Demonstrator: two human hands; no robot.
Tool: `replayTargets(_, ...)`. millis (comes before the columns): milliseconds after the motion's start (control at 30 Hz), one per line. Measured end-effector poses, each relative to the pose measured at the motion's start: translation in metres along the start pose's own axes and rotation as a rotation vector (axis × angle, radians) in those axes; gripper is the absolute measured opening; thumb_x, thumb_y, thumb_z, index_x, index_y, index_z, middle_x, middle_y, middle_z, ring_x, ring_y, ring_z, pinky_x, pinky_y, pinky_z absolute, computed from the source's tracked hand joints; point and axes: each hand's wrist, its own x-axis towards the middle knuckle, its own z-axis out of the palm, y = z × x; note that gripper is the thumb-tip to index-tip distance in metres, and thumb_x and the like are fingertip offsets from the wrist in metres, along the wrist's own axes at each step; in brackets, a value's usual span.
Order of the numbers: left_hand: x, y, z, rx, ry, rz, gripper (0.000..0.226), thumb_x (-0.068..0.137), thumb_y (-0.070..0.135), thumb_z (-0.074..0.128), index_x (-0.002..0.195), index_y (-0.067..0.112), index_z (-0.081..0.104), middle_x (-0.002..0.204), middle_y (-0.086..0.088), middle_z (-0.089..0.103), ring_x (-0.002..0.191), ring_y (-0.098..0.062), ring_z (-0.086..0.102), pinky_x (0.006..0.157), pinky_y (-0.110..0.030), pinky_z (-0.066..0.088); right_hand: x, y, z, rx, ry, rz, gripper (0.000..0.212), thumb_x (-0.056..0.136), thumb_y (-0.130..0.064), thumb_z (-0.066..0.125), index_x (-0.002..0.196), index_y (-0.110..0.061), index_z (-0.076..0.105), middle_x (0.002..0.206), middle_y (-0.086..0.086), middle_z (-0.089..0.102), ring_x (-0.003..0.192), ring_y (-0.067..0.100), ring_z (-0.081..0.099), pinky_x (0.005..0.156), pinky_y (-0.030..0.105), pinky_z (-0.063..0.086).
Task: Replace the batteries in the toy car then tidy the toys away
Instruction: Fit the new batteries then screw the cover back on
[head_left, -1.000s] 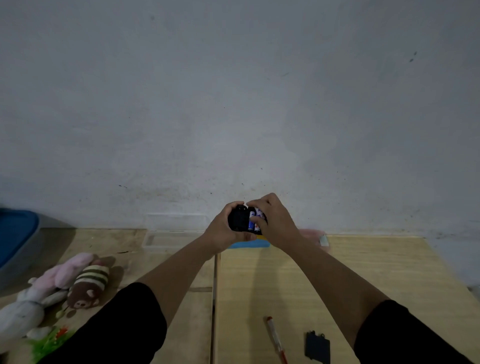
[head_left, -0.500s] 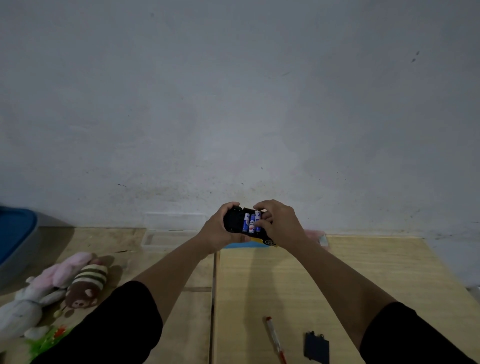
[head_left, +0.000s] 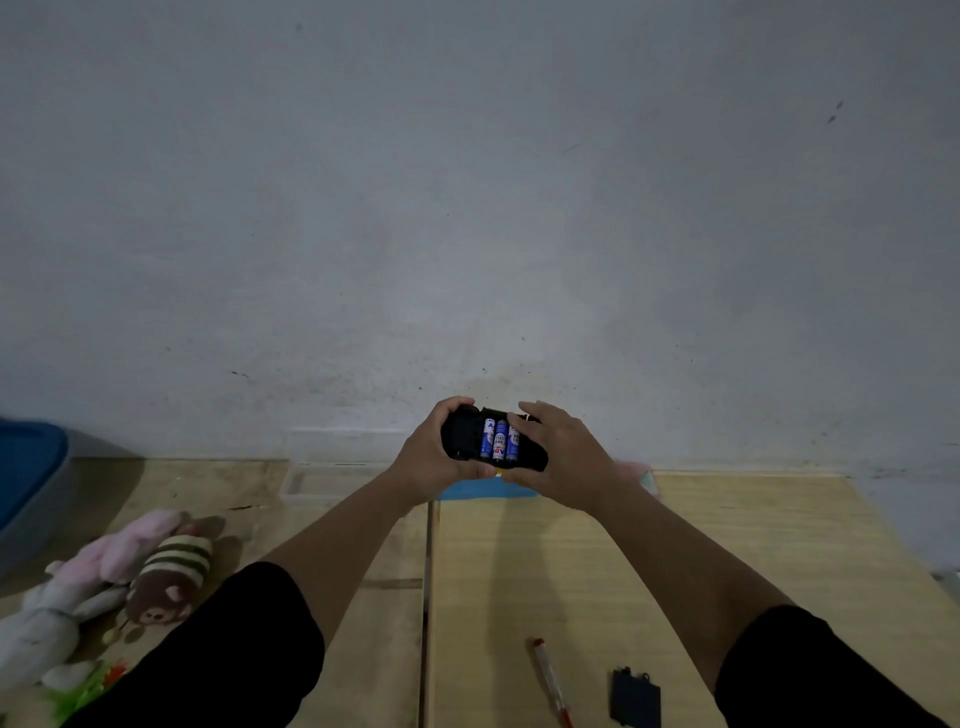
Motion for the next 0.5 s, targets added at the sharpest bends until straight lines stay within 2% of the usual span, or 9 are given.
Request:
replayTargets(100, 0.001, -0.001, -0.003, 0.011, -0.018, 0.005, 0.082, 0.059, 0.007, 0.088, 0.125, 0.031, 0.045, 0.122, 0.004, 0.055, 0.111, -0.014, 0.058, 0.091, -0.039, 0.054, 0.001, -0.002, 0.0, 0.026, -0.012, 0.013, 0.077, 0.081, -0.051, 0.063, 0.144, -0.017, 0.035, 0.154, 0.004, 0.026, 0.144, 0.021, 0.015, 0.115, 0.036, 0.015)
replayTargets(233, -0.001, -0.005, -0.007, 0.043, -0.075, -0.009, 0.083, 0.059, 0.011, 0.089, 0.127, 0.03, 0.045, 0.121, 0.005, 0.056, 0.111, -0.014, 0.059, 0.09, -0.039, 0.054, 0.002, -0.001, -0.005, 0.008, -0.027, 0.014, 0.052, 0.091, -0.048, 0.05, 0.135, -0.02, 0.049, 0.155, 0.003, 0.025, 0.144, 0.021, 0.015, 0.114, 0.037, 0.015)
replayTargets(300, -0.004, -0.005, -0.007, 0.025, -0.09, -0.016, 0.083, 0.06, 0.008, 0.088, 0.128, 0.027, 0.044, 0.121, 0.004, 0.056, 0.111, -0.013, 0.058, 0.091, -0.037, 0.054, 0.003, 0.0, -0.009, 0.071, -0.022, 0.017, 0.041, 0.093, -0.039, 0.052, 0.129, -0.02, 0.057, 0.151, 0.004, 0.034, 0.141, 0.021, 0.026, 0.112, 0.033, 0.022)
replayTargets(400, -0.005, 0.002, -0.007, 0.015, -0.171, 0.001, 0.081, 0.064, 0.002, 0.085, 0.129, 0.024, 0.043, 0.124, 0.002, 0.053, 0.112, -0.012, 0.057, 0.089, -0.027, 0.054, 0.005, 0.003, -0.015, 0.348, 0.041, 0.07, 0.018, 0.089, -0.018, 0.061, 0.105, -0.016, 0.07, 0.13, 0.005, 0.057, 0.126, 0.019, 0.048, 0.1, 0.026, 0.037)
replayTargets(433, -0.005, 0.005, -0.008, 0.001, -0.2, 0.0, 0.08, 0.065, 0.0, 0.083, 0.13, 0.023, 0.043, 0.124, 0.002, 0.053, 0.112, -0.012, 0.057, 0.087, -0.025, 0.054, 0.006, 0.003, -0.018, 0.4, 0.029, 0.068, 0.015, 0.089, -0.015, 0.06, 0.102, -0.019, 0.068, 0.123, 0.001, 0.059, 0.121, 0.018, 0.051, 0.095, 0.025, 0.041)
replayTargets(500, -0.003, 0.008, -0.013, -0.026, -0.247, 0.002, 0.081, 0.065, -0.004, 0.082, 0.131, 0.022, 0.043, 0.126, 0.0, 0.052, 0.113, -0.014, 0.057, 0.087, -0.026, 0.054, 0.006, 0.0, -0.021, 0.472, -0.069, 0.06, 0.022, 0.093, -0.015, 0.054, 0.108, -0.029, 0.061, 0.118, -0.01, 0.058, 0.117, 0.014, 0.052, 0.09, 0.025, 0.044)
